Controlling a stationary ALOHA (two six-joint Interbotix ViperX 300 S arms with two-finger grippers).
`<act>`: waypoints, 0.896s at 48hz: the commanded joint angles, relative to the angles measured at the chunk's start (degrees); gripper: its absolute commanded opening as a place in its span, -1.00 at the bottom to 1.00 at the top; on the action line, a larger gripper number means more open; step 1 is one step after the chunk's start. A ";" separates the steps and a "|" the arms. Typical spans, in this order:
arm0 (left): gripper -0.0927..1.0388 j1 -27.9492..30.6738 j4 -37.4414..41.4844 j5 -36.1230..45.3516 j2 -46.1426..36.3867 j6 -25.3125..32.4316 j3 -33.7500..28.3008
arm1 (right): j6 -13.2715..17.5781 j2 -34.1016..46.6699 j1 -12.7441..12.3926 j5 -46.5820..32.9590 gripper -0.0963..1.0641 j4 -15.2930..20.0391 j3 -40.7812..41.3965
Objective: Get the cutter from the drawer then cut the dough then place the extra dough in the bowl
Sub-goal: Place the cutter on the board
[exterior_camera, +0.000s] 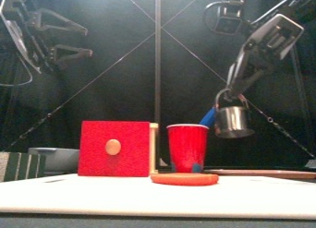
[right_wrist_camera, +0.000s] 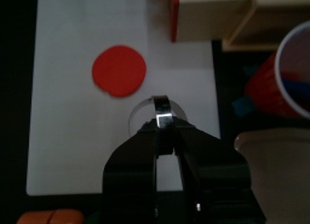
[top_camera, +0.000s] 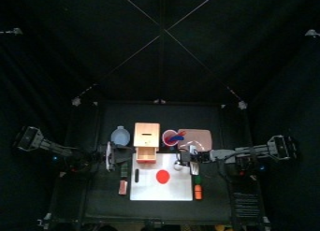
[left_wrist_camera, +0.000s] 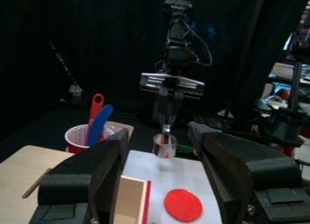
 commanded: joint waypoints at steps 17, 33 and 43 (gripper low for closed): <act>0.75 2.90 0.00 -0.35 0.09 0.44 -2.64 | 1.93 3.96 0.18 -5.45 -0.04 -1.76 2.90; 0.75 4.13 -0.09 -0.35 0.09 0.26 -2.55 | 1.93 6.77 0.18 -5.98 0.21 -1.05 2.55; 0.75 5.45 -0.09 -0.26 0.09 0.44 -2.55 | 1.93 6.86 0.62 -5.80 0.33 1.23 1.41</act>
